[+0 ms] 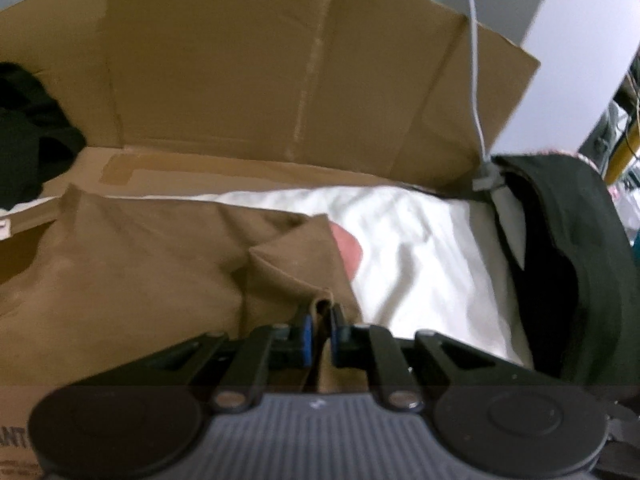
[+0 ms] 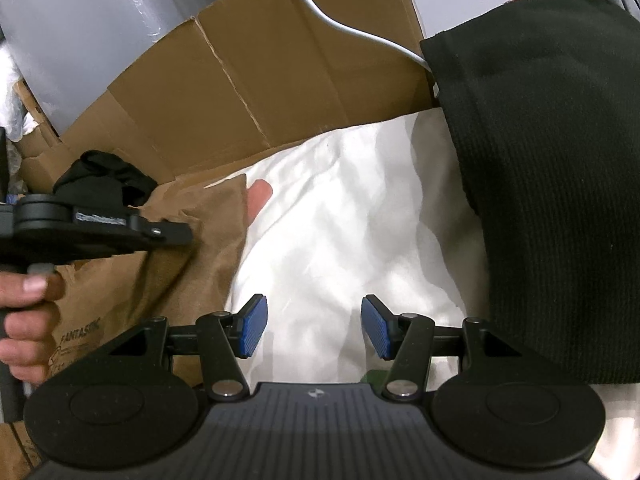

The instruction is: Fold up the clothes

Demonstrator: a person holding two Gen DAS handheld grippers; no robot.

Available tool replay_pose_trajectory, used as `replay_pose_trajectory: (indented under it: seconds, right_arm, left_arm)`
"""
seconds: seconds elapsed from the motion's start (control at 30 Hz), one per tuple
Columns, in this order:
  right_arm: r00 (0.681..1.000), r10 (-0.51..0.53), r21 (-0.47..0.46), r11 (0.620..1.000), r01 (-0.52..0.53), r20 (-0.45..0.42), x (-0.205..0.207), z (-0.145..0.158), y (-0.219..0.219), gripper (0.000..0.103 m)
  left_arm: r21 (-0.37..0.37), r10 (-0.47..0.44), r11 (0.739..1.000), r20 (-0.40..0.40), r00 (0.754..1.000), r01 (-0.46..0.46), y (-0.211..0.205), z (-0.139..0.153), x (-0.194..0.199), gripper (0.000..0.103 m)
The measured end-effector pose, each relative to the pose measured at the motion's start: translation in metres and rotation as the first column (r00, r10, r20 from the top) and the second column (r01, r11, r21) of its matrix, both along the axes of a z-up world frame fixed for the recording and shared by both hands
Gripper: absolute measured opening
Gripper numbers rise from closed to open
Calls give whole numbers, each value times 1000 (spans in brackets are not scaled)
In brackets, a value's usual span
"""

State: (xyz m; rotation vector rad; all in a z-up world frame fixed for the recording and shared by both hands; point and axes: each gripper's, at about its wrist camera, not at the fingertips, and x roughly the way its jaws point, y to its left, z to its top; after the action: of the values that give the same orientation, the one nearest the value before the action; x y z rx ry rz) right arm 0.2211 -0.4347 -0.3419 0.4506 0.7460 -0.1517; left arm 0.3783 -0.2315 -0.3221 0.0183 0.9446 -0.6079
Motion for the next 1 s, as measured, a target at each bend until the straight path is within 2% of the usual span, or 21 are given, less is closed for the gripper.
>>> replay_pose_trajectory:
  seconds: [0.37, 0.5, 0.6, 0.73, 0.87, 1.0]
  right_arm:
    - [998, -9, -102, 995, 15, 59, -21, 32, 5, 57]
    - [996, -3, -95, 995, 11, 85, -31, 51, 6, 57]
    - [996, -10, -101, 995, 18, 86, -34, 61, 8, 57]
    - [997, -23, -82, 996, 28, 70, -35, 70, 11, 57]
    - [998, -10, -32, 999, 12, 61, -26, 66, 16, 57]
    - [999, 2, -36, 999, -1, 35, -10, 59, 27, 57]
  left_arm:
    - [-84, 64, 994, -52, 997, -68, 39, 6, -1, 8]
    - [-76, 26, 997, -20, 999, -28, 43, 12, -3, 8]
    - [-103, 1, 995, 8, 1000, 0, 50, 16, -6, 8]
    - [-178, 93, 979, -68, 993, -104, 68, 8, -1, 8]
    - [-205, 112, 971, -63, 992, -123, 76, 6, -1, 8]
    - [-225, 120, 965, -80, 990, -135, 88, 4, 4, 8]
